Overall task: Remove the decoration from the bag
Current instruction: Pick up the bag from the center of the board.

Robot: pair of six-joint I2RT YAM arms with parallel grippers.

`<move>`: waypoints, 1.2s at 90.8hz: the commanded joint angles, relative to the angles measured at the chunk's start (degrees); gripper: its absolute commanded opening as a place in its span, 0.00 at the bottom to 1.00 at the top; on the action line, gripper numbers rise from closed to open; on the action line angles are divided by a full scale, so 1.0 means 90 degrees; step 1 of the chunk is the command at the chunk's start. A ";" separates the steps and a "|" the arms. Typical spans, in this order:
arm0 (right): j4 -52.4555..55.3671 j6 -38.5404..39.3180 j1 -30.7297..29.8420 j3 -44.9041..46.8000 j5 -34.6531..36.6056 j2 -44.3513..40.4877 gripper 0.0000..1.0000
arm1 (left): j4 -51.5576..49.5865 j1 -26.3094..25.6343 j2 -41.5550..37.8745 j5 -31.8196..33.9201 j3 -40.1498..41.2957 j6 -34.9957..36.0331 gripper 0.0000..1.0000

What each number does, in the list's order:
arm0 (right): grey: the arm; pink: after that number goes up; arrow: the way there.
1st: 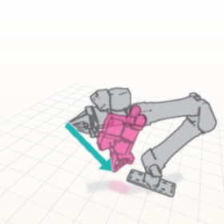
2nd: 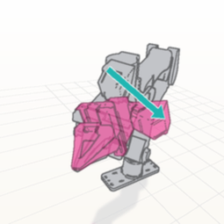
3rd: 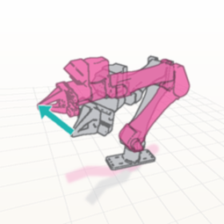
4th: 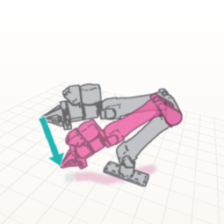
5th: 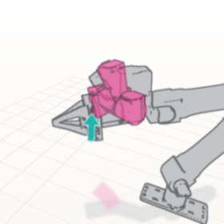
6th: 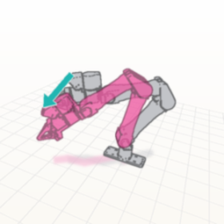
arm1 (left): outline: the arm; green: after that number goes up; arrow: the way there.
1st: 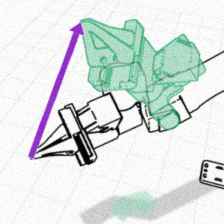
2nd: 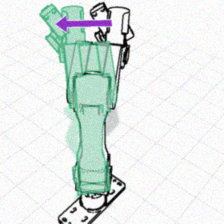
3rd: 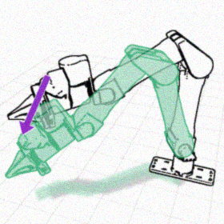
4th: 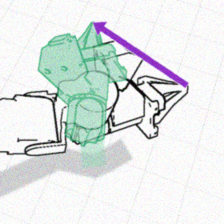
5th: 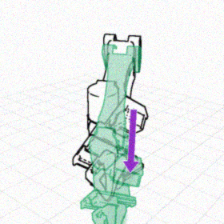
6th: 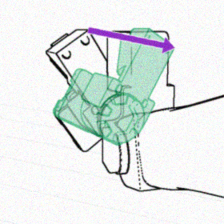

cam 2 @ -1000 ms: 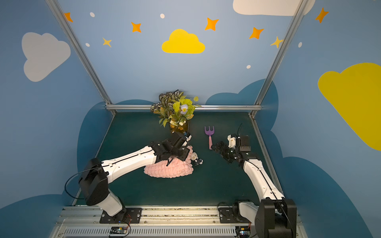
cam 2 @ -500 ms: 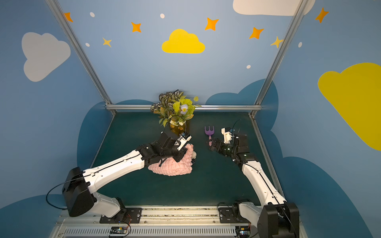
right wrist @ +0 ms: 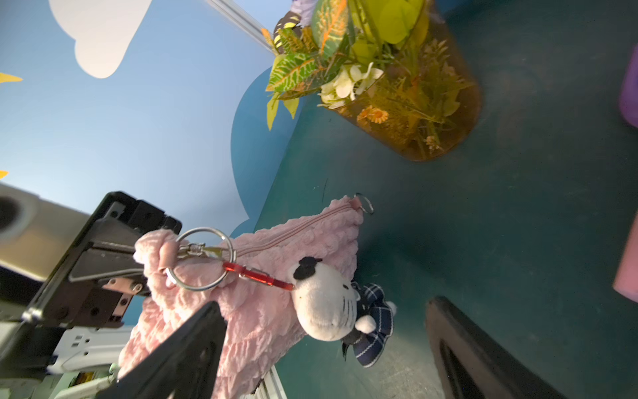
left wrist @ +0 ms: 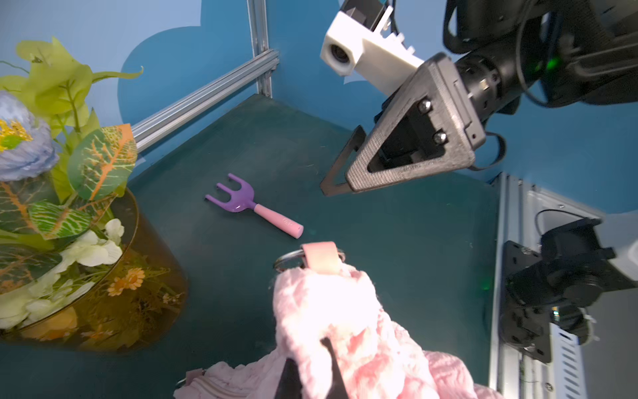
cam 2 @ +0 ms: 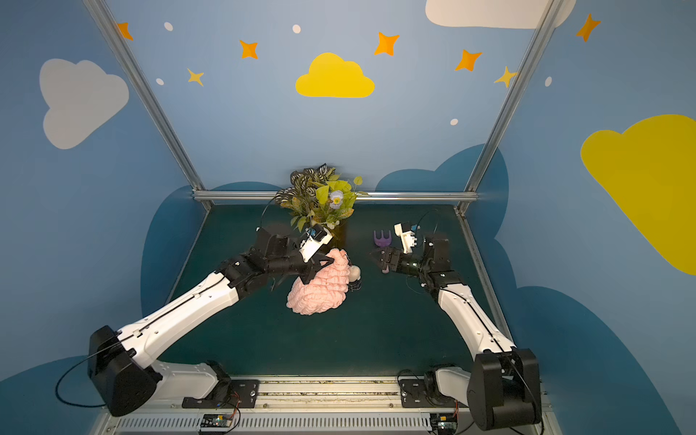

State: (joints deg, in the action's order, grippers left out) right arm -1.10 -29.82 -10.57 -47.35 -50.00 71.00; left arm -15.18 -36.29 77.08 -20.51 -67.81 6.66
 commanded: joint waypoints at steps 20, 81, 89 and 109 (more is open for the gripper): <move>-0.0706 -0.0091 -0.0284 -0.0594 -0.0802 0.0668 0.90 | -0.0074 0.0595 0.0380 -0.2143 -0.0828 -0.0016 0.02; -0.0635 0.0180 -0.0783 -0.1173 -0.1417 0.1181 0.82 | -0.0585 0.1012 0.0592 -0.3225 -0.1342 0.0023 0.02; -0.0650 0.0162 -0.0843 -0.1163 -0.1475 0.1122 0.81 | -0.0613 0.1053 0.0598 -0.3226 -0.1342 0.0055 0.02; -0.0388 0.0346 -0.0856 -0.0967 -0.1337 0.0788 0.79 | -0.0670 0.1200 0.0463 -0.3250 -0.1225 0.0082 0.02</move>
State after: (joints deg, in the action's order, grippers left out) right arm -5.21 -28.16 -18.00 -56.29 -61.34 81.14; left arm -22.61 -26.41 82.63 -47.18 -77.78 6.48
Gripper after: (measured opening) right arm 0.793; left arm 0.058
